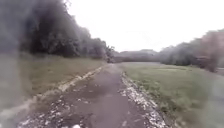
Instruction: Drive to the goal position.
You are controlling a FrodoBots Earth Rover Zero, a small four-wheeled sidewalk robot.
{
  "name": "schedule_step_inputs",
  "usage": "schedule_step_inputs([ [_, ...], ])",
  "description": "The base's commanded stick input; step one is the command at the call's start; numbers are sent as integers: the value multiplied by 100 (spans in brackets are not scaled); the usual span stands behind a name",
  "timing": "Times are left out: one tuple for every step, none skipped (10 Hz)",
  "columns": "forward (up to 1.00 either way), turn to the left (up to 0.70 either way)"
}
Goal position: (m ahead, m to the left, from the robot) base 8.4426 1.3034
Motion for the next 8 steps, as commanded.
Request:
schedule_step_inputs([
  [85,0],
  [85,0],
  [85,0],
  [85,0],
  [85,0],
  [85,0],
  [85,0],
  [85,0],
])
